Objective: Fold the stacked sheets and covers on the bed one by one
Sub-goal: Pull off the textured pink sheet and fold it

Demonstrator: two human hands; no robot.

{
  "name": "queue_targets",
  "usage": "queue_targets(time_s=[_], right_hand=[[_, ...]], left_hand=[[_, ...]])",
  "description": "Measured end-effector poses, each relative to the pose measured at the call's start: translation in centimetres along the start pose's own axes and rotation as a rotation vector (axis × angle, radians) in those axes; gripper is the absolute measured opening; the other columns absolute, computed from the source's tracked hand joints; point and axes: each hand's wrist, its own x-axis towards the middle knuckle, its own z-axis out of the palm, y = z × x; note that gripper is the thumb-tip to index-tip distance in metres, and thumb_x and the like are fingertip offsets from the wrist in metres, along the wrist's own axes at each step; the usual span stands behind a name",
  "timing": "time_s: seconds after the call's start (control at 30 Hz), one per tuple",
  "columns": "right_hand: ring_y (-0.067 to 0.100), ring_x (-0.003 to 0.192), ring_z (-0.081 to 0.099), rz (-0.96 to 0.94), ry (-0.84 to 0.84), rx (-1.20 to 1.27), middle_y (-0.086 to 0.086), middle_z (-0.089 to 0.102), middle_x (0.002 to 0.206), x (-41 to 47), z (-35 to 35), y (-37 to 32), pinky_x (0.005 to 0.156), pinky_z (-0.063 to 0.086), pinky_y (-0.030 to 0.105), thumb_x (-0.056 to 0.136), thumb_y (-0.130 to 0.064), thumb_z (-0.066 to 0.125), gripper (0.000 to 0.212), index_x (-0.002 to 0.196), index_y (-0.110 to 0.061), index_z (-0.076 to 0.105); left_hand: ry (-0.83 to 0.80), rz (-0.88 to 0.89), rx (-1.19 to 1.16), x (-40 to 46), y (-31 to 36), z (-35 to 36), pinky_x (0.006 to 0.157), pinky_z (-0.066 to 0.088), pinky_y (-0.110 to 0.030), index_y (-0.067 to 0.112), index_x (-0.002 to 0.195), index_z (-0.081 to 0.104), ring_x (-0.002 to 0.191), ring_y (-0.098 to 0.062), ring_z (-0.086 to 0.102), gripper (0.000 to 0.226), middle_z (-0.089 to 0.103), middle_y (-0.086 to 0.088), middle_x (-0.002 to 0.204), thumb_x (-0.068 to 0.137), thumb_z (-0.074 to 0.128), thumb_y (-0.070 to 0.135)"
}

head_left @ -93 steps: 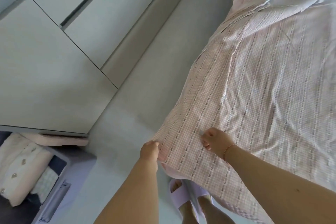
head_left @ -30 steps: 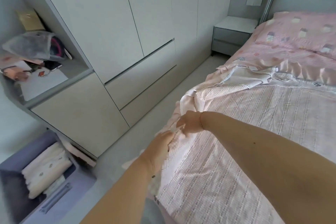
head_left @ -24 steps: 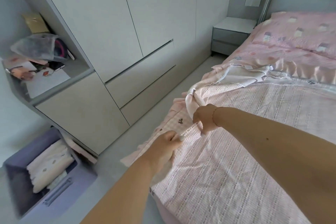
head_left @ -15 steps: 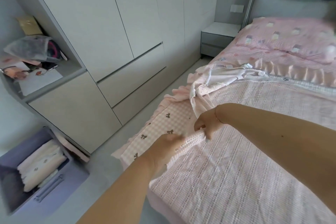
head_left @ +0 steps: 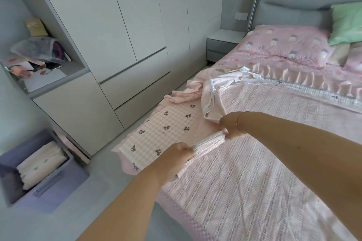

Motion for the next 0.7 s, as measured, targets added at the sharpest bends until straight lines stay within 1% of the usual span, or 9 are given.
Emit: queue_targets(time_s=[0.07, 0.2, 0.23, 0.3, 0.33, 0.4, 0.47, 0.6, 0.7], right_hand=[[0.021, 0.116, 0.055, 0.044, 0.002, 0.030, 0.001, 0.058, 0.126, -1.4, 1.5, 2.2, 0.097, 0.045, 0.033, 0.088, -0.036, 0.062, 0.054, 0.138, -0.022, 0.046], [0.019, 0.120, 0.049, 0.027, 0.031, 0.151, -0.001, 0.054, 0.129, -4.9, 4.1, 6.1, 0.096, 0.037, 0.028, 0.088, -0.035, 0.063, 0.059, 0.141, -0.019, 0.041], [0.016, 0.111, 0.052, 0.013, 0.038, 0.194, -0.004, 0.055, 0.120, -5.4, 4.7, 7.2, 0.091, 0.038, 0.026, 0.088, -0.035, 0.064, 0.056, 0.138, -0.019, 0.045], [0.011, 0.085, 0.054, -0.005, 0.054, 0.296, -0.007, 0.056, 0.098, -6.4, 6.5, 9.8, 0.073, 0.042, 0.022, 0.085, -0.037, 0.067, 0.042, 0.121, -0.020, 0.055], [0.010, 0.081, 0.052, -0.009, 0.080, 0.326, -0.006, 0.055, 0.096, -6.8, 7.4, 10.9, 0.071, 0.041, 0.022, 0.084, -0.039, 0.068, 0.041, 0.118, -0.020, 0.056], [0.012, 0.093, 0.048, -0.013, 0.116, 0.340, -0.004, 0.053, 0.107, -7.8, 9.3, 13.1, 0.081, 0.037, 0.025, 0.084, -0.043, 0.067, 0.046, 0.123, -0.020, 0.056], [0.015, 0.103, 0.049, -0.022, 0.131, 0.323, -0.001, 0.053, 0.121, -9.3, 11.4, 14.8, 0.088, 0.038, 0.028, 0.086, -0.044, 0.064, 0.050, 0.129, -0.020, 0.055], [0.021, 0.110, 0.055, -0.041, 0.159, 0.215, 0.001, 0.056, 0.117, -11.8, 14.8, 16.9, 0.091, 0.043, 0.029, 0.090, -0.040, 0.059, 0.039, 0.121, -0.016, 0.061], [0.022, 0.109, 0.055, -0.035, 0.157, 0.202, 0.001, 0.056, 0.116, -14.5, 17.5, 18.4, 0.094, 0.044, 0.032, 0.090, -0.041, 0.059, 0.039, 0.120, -0.017, 0.061]], left_hand=[[0.005, 0.014, -0.028, -1.0, 0.7, 1.4, 0.089, 0.049, -0.042, 0.025, 0.089, 0.054, 0.083, -0.010, 0.048, 0.023, 0.050, 0.007, 0.087, 0.098, 0.047, 0.045], [0.051, 0.043, -0.040, -2.4, 2.0, 5.3, 0.080, 0.047, -0.036, 0.020, 0.082, 0.050, 0.076, -0.012, 0.044, 0.028, 0.043, 0.003, 0.080, 0.098, 0.048, 0.043], [0.067, 0.058, -0.040, -2.4, 2.1, 6.3, 0.078, 0.047, -0.034, 0.021, 0.078, 0.049, 0.071, -0.011, 0.041, 0.029, 0.041, 0.005, 0.075, 0.098, 0.048, 0.042], [0.096, 0.071, -0.029, -2.6, 2.7, 9.2, 0.062, 0.038, -0.028, 0.021, 0.072, 0.047, 0.063, -0.009, 0.037, 0.034, 0.035, 0.007, 0.066, 0.098, 0.050, 0.043], [0.114, 0.085, -0.032, -2.6, 2.9, 10.7, 0.058, 0.030, -0.027, 0.020, 0.070, 0.044, 0.058, -0.008, 0.033, 0.036, 0.031, 0.008, 0.063, 0.097, 0.051, 0.043], [0.157, 0.089, -0.092, -2.8, 3.4, 14.0, 0.056, 0.018, -0.028, 0.020, 0.064, 0.034, 0.051, -0.007, 0.023, 0.042, 0.023, 0.008, 0.058, 0.096, 0.056, 0.036], [0.196, 0.068, -0.153, -3.1, 3.8, 17.3, 0.056, 0.014, -0.029, 0.022, 0.063, 0.027, 0.049, -0.007, 0.019, 0.046, 0.020, 0.008, 0.057, 0.095, 0.059, 0.031], [0.189, 0.074, -0.070, -4.5, 3.6, 22.6, 0.048, 0.034, -0.019, 0.022, 0.064, 0.031, 0.049, -0.006, 0.025, 0.045, 0.027, 0.009, 0.056, 0.094, 0.060, 0.038], [0.166, 0.119, -0.047, -6.1, 3.8, 26.2, 0.040, 0.031, -0.013, 0.020, 0.069, 0.038, 0.047, -0.004, 0.030, 0.038, 0.035, 0.008, 0.057, 0.093, 0.061, 0.039]])
